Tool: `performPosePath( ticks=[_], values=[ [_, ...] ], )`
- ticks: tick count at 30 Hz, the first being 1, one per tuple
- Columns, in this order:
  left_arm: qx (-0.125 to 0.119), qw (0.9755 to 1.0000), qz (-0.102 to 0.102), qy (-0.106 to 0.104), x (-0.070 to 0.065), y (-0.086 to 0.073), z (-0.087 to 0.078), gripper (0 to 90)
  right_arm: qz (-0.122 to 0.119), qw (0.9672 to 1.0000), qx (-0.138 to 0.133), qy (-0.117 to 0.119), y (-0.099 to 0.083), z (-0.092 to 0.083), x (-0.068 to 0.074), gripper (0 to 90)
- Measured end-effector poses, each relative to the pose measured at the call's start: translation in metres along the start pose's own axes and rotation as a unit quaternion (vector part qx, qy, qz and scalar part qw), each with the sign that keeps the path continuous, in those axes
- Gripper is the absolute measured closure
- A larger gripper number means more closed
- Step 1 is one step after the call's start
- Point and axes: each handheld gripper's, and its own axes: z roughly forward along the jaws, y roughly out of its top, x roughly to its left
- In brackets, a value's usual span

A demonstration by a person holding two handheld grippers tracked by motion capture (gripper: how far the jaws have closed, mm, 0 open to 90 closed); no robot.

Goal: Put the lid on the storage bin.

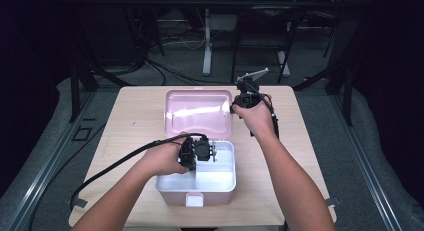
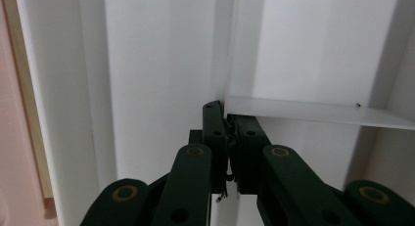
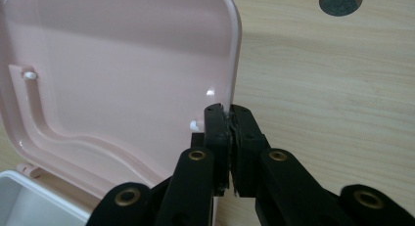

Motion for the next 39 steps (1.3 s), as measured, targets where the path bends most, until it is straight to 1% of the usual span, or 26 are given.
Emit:
performPosePath(
  ticks=[2, 4, 7, 8, 9, 10, 11, 13, 15, 19, 20, 21, 24, 25, 27, 28, 29, 30, 31, 32, 33, 34, 36, 37, 38, 39],
  values=[
    [0.000, 1.0000, 0.000, 0.000, 0.000, 0.000, 0.000, 86.3, -0.005, 1.0000, -0.003, 0.001, -0.001, -0.003, 0.001, 87.6],
    [-0.002, 1.0000, -0.001, 0.000, 0.000, 0.000, 0.000, 86.3, -0.011, 0.9999, -0.011, 0.005, -0.004, -0.008, 0.002, 87.7],
    [-0.002, 1.0000, -0.001, 0.000, 0.000, 0.000, 0.000, 86.4, -0.014, 0.9997, -0.016, 0.007, -0.006, -0.011, 0.002, 87.7],
    [-0.002, 1.0000, 0.000, 0.001, 0.000, 0.000, 0.000, 86.3, -0.015, 0.9996, -0.023, 0.010, -0.007, -0.012, 0.003, 87.7],
    [0.002, 1.0000, 0.001, 0.001, 0.000, 0.000, 0.000, 86.3, -0.021, 0.9994, -0.024, 0.011, -0.009, -0.015, 0.003, 87.6],
    [0.002, 1.0000, 0.001, 0.001, 0.000, 0.000, 0.000, 86.3, -0.021, 0.9994, -0.024, 0.011, -0.009, -0.015, 0.003, 87.6],
    [0.000, 1.0000, -0.001, 0.000, 0.000, 0.000, 0.000, 86.3, -0.027, 0.9989, -0.037, 0.014, -0.012, -0.018, 0.004, 87.6],
    [0.000, 1.0000, -0.001, 0.000, 0.000, 0.000, 0.000, 86.3, -0.031, 0.9987, -0.038, 0.013, -0.014, -0.020, 0.005, 87.7],
    [-0.001, 1.0000, -0.001, -0.001, 0.000, 0.000, 0.000, 86.3, -0.035, 0.9983, -0.045, 0.015, -0.016, -0.023, 0.006, 87.7],
    [0.000, 1.0000, -0.001, 0.000, 0.000, 0.000, 0.000, 86.3, -0.051, 0.9966, -0.064, 0.011, -0.025, -0.031, 0.009, 87.6],
    [0.000, 1.0000, -0.001, 0.000, 0.000, 0.000, 0.000, 86.3, -0.051, 0.9966, -0.064, 0.011, -0.025, -0.031, 0.009, 87.6],
    [-0.002, 1.0000, -0.002, 0.001, -0.001, -0.001, 0.000, 86.3, -0.059, 0.9957, -0.071, 0.009, -0.028, -0.034, 0.011, 87.6],
    [-0.002, 1.0000, -0.002, -0.001, 0.000, -0.001, 0.000, 86.3, -0.064, 0.9948, -0.079, 0.011, -0.032, -0.036, 0.012, 87.6],
    [-0.002, 1.0000, -0.002, -0.003, 0.000, -0.001, 0.000, 86.3, -0.068, 0.9931, -0.095, 0.014, -0.036, -0.038, 0.012, 87.6],
    [-0.005, 1.0000, -0.002, -0.004, 0.000, -0.001, 0.000, 86.3, -0.078, 0.9924, -0.095, 0.010, -0.040, -0.041, 0.014, 87.7],
    [-0.005, 1.0000, -0.002, -0.004, 0.000, -0.001, 0.000, 86.3, -0.078, 0.9924, -0.095, 0.010, -0.040, -0.041, 0.014, 87.7],
    [-0.005, 1.0000, -0.002, -0.004, 0.000, -0.002, 0.000, 86.3, -0.081, 0.9912, -0.104, 0.006, -0.042, -0.042, 0.016, 87.6],
    [-0.005, 1.0000, -0.002, -0.003, 0.000, -0.002, 0.000, 86.3, -0.086, 0.9906, -0.106, -0.003, -0.044, -0.044, 0.018, 87.7],
    [-0.005, 1.0000, -0.002, -0.003, 0.000, -0.002, 0.000, 86.2, -0.094, 0.9901, -0.103, 0.020, -0.046, -0.046, 0.017, 87.7],
    [-0.006, 1.0000, -0.002, -0.002, 0.000, -0.002, 0.000, 86.2, -0.094, 0.9891, -0.113, -0.002, -0.048, -0.046, 0.019, 87.6],
    [-0.005, 1.0000, -0.002, 0.002, -0.001, -0.002, 0.000, 86.1, -0.095, 0.9879, -0.123, -0.013, -0.052, -0.048, 0.020, 87.6],
    [-0.006, 1.0000, -0.002, 0.002, -0.001, -0.003, 0.000, 86.1, -0.097, 0.9877, -0.123, 0.002, -0.053, -0.049, 0.019, 87.7],
    [-0.009, 0.9999, -0.005, 0.000, 0.000, -0.003, 0.000, 86.1, -0.098, 0.9878, -0.121, 0.005, -0.054, -0.050, 0.019, 87.7],
    [-0.013, 0.9999, -0.007, -0.003, 0.001, -0.005, -0.001, 86.1, -0.099, 0.9875, -0.123, -0.003, -0.055, -0.051, 0.020, 87.7],
    [-0.016, 0.9998, -0.009, -0.004, 0.001, -0.006, -0.001, 86.1, -0.100, 0.9870, -0.126, 0.005, -0.057, -0.052, 0.020, 87.7],
    [-0.021, 0.9997, -0.010, -0.005, 0.001, -0.007, -0.001, 86.1, -0.101, 0.9860, -0.132, 0.008, -0.059, -0.053, 0.020, 87.7]
  ],
)
